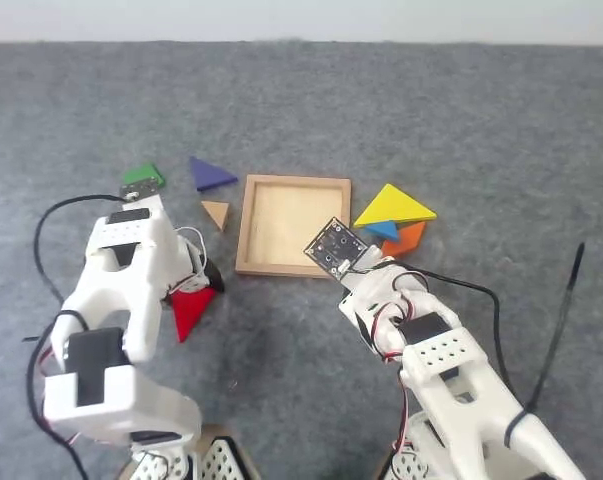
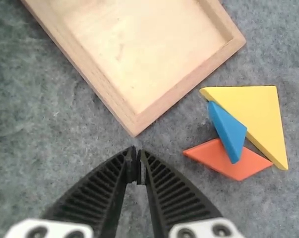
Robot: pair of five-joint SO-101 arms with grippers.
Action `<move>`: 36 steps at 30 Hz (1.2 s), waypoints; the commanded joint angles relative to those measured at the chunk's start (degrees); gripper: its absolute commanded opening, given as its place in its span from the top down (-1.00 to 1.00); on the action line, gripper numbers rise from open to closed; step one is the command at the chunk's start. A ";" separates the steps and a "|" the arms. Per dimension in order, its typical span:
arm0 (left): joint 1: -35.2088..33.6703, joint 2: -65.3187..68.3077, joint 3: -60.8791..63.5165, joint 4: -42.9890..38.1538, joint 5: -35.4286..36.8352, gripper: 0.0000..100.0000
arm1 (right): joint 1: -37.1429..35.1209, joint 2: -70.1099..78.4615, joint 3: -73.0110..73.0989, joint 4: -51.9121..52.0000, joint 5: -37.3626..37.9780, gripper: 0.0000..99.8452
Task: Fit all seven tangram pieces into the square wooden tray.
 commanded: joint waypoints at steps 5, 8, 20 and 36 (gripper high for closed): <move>1.05 -0.62 -0.66 -2.37 0.79 0.47 | -0.22 -0.48 -0.35 -0.40 -0.26 0.98; 1.05 -0.70 -0.48 -2.29 0.70 0.48 | -0.22 -0.48 -0.35 -0.40 -0.26 0.98; 1.58 -0.79 -4.09 3.43 0.44 0.48 | -0.22 -0.48 -0.35 -0.40 -0.18 0.98; 1.14 -11.25 -7.25 11.08 0.62 0.48 | -0.22 -0.48 -0.26 -0.40 -0.18 0.98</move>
